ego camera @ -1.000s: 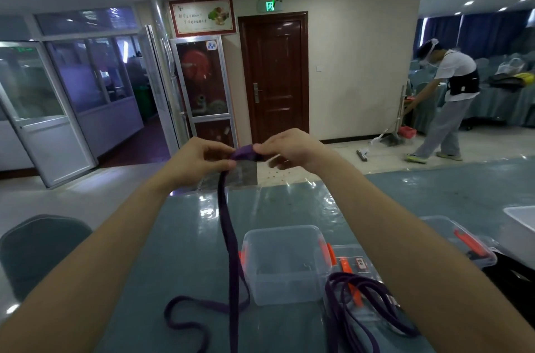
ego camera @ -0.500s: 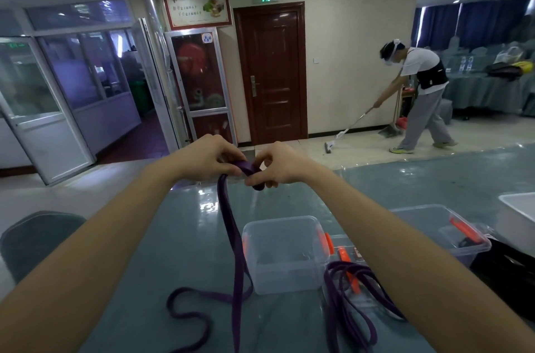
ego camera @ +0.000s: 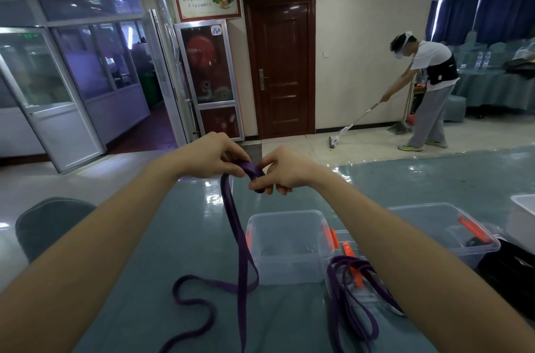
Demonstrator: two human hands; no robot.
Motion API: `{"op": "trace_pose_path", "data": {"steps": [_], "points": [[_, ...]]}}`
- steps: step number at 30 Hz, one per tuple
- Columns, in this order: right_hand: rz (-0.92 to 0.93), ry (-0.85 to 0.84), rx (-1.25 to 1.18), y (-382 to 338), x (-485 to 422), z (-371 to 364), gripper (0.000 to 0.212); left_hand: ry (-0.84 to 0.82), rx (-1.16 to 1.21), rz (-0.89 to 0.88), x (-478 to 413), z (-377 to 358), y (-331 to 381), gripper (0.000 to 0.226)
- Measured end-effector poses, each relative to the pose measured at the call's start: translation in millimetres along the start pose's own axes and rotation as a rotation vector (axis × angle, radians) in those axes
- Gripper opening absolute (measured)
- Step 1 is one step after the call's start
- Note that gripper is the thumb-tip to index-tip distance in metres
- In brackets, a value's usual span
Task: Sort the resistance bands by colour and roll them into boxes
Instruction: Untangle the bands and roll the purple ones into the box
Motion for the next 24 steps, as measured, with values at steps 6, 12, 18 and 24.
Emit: {"op": "trace_pose_path", "data": {"steps": [6, 12, 18, 24], "points": [[0.055, 0.163, 0.099, -3.7, -3.8, 16.8, 0.032, 0.023, 0.001, 0.016, 3.3, 5.2, -3.5, 0.035], [0.227, 0.210, 0.454, -15.9, -4.6, 20.2, 0.025, 0.048, -0.016, -0.012, 2.8, 0.5, 4.0, 0.032], [0.196, 0.198, 0.331, -11.2, -0.7, 29.4, 0.032, 0.067, 0.020, 0.006, 4.3, -3.4, -0.7, 0.032], [0.084, 0.192, -0.263, -2.6, 12.4, 35.8, 0.027, 0.147, 0.384, 0.108, 11.7, -12.4, -19.0, 0.037]]}}
Point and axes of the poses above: each hand's wrist, its own x-axis away from the middle knuckle, its own z-axis out of the back of the hand, y = z × x, the point moved 10 cm from there along -x, towards the middle knuckle, and after that the axes turned 11 degrees about y, right-handed, at the moved point
